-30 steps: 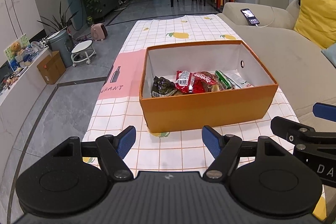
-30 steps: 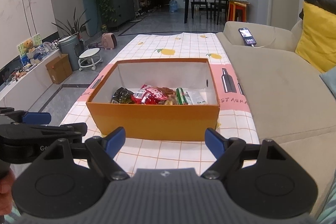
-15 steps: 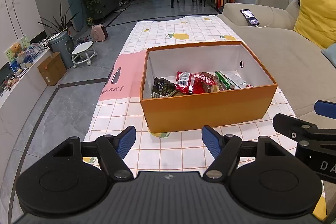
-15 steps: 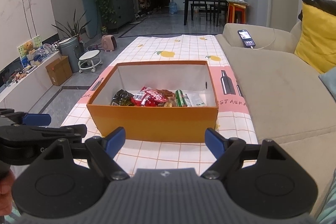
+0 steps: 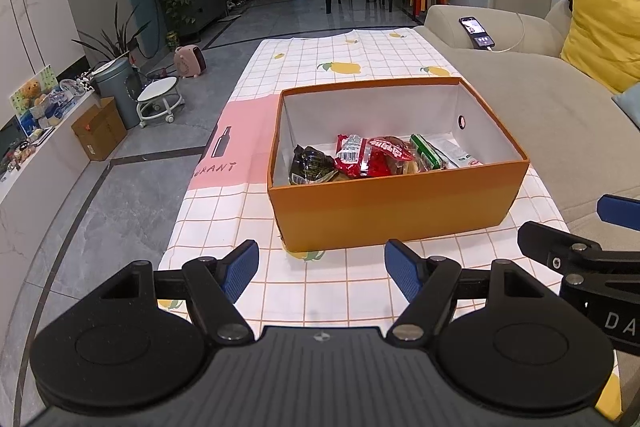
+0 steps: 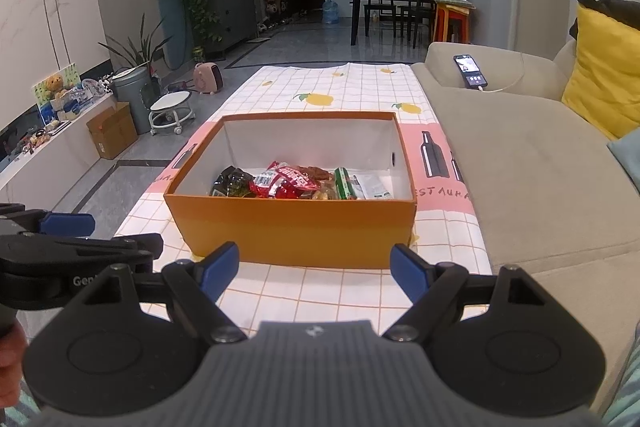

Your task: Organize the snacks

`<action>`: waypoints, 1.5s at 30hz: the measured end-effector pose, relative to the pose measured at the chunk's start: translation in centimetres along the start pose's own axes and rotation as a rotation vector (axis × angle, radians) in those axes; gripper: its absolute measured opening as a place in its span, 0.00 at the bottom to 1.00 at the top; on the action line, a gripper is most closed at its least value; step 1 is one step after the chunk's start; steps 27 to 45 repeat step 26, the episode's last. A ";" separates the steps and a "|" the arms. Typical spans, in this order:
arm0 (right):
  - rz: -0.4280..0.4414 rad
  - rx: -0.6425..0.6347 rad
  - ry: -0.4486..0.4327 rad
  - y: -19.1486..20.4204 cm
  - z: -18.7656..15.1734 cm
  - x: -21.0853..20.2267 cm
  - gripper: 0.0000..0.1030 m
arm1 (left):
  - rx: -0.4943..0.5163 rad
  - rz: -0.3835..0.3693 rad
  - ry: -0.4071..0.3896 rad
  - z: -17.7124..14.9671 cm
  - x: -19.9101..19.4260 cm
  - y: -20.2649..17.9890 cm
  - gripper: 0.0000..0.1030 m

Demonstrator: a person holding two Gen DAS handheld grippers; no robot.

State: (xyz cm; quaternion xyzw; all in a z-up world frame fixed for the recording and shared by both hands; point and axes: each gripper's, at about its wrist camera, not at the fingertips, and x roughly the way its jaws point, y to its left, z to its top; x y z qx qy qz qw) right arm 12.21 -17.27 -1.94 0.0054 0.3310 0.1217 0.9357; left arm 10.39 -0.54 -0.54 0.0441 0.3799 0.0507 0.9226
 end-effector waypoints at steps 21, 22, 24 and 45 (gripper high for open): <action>0.001 0.002 0.008 -0.3 0.0 0.2 0.78 | -0.008 -0.004 -0.017 0.0 -0.4 -0.2 0.82; 0.001 0.003 0.009 -0.3 0.0 0.2 0.78 | -0.008 -0.006 -0.019 0.0 -0.5 -0.2 0.82; 0.000 0.002 0.009 -0.3 0.0 0.2 0.78 | -0.005 -0.004 -0.024 0.0 -0.5 -0.3 0.82; -0.001 0.003 0.010 -0.3 0.0 0.2 0.78 | -0.007 0.000 -0.022 0.1 -0.4 -0.3 0.82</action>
